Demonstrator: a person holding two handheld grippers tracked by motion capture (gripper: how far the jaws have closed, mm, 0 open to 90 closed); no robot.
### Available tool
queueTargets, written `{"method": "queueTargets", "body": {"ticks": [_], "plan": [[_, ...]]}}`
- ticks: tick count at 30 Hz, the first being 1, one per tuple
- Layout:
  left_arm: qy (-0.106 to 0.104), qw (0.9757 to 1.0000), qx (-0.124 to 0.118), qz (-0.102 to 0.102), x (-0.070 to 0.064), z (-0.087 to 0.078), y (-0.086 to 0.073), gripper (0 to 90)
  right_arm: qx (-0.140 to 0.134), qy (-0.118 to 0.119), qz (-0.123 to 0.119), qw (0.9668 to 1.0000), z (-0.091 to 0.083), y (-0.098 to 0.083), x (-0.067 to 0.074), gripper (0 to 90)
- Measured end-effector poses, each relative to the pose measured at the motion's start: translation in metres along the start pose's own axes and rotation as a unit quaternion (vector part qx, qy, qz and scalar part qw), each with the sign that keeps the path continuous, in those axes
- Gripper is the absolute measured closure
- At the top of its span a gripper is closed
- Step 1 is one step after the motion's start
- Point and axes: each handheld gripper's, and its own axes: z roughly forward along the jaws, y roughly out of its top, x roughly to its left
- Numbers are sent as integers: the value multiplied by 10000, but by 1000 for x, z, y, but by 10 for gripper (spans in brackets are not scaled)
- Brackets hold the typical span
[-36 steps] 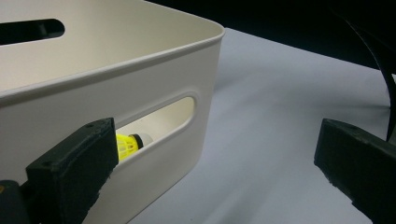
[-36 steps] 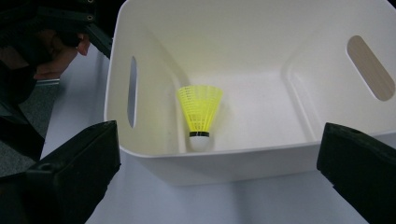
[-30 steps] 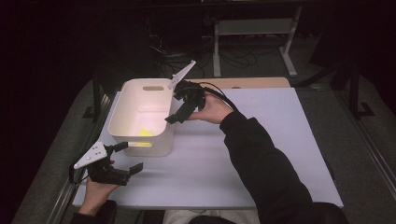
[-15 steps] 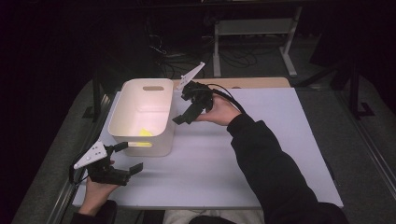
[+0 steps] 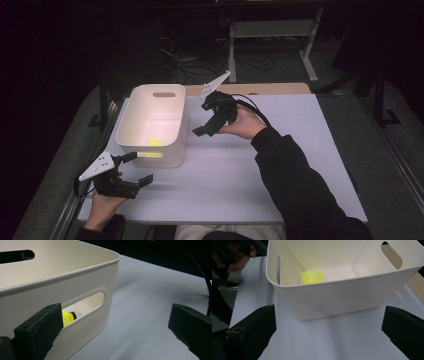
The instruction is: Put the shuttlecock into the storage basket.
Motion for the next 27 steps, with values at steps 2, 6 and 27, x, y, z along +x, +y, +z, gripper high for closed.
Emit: {"method": "queueTargets", "body": {"ticks": [2, 6, 27], "plan": [[4, 10000, 3, -6, 0, 0, 0, 0, -5, -16, 40, 10000, -1, -4, -1, 0], [5, 10000, 2, -14, 0, 0, 0, 0, -14, -62, 118, 9999, -4, -10, -5, 0], [8, 10000, 1, -32, 0, 0, 0, 0, -153, -199, 299, 9992, -26, -38, -8, 0]]}}
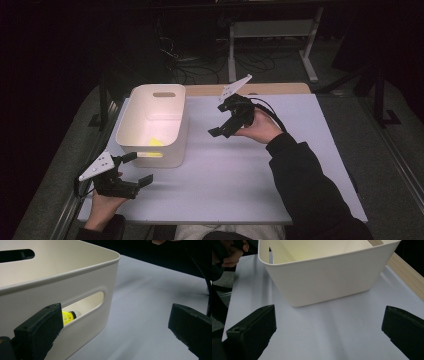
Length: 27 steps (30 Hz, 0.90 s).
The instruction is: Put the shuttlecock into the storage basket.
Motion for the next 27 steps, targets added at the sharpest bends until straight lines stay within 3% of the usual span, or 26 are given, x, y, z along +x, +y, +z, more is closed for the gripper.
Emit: {"method": "queueTargets", "body": {"ticks": [15, 27], "plan": [[-4, 10000, 23, 4, 0, 1, 0, 0, -49, -147, 211, 9997, -14, -23, -7, 0], [-13, 10000, 26, -2, 0, 1, 0, 0, -54, -188, 236, 9995, -19, -35, -6, 0]]}}
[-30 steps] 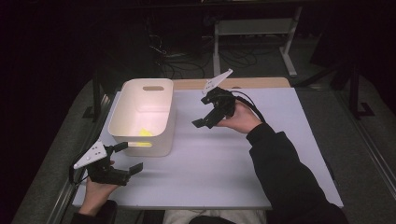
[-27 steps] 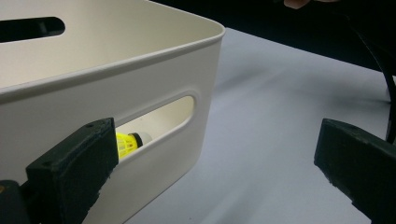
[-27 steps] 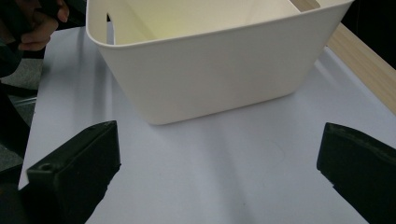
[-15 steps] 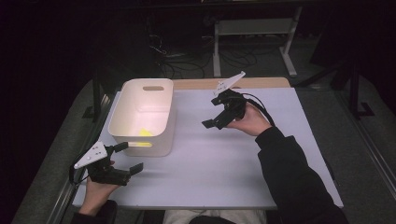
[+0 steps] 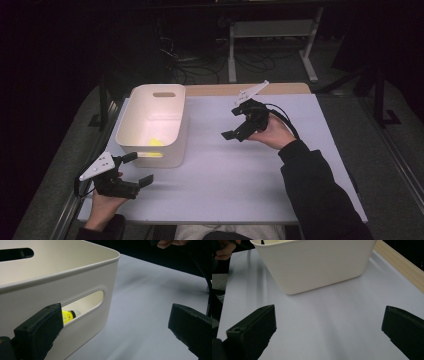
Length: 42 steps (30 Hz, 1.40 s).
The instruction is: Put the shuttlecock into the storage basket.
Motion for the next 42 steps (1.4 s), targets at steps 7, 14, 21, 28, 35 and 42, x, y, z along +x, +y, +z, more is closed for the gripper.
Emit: {"method": "queueTargets", "body": {"ticks": [7, 14, 21, 28, 35, 42], "plan": [[9, 10000, -3, -3, 0, 0, 0, 0, -1, -50, 71, 10000, -4, -11, -3, 0], [11, 10000, 1, -3, 0, 0, 0, 0, -39, -77, 121, 9999, -9, -20, -3, 0], [10, 10000, 3, -3, 0, 0, 0, 0, -71, -104, 169, 9998, -12, -31, -1, 0], [16, 10000, 9, -3, 0, 0, 0, 0, -72, -150, 229, 9996, -17, -44, 1, 0], [19, 10000, -4, -12, 0, 0, 0, 0, -153, -185, 359, 9991, -24, -57, 2, 0], [9, 10000, -7, -13, 0, 0, 0, 0, -186, -233, 481, 9984, -31, -69, 1, 0]]}}
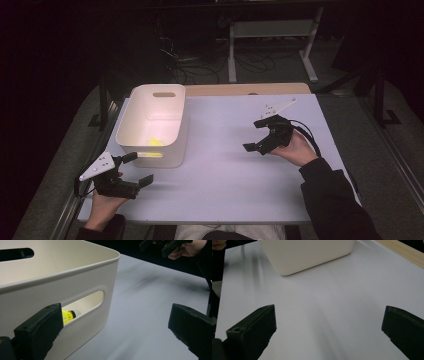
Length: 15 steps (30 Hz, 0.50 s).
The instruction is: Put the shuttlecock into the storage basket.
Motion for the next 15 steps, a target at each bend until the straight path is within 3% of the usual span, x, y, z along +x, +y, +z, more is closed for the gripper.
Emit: {"method": "queueTargets", "body": {"ticks": [15], "plan": [[-3, 10000, 4, 6, 0, 0, 0, 0, -182, -41, 217, 9996, -15, -22, 2, 0]]}}
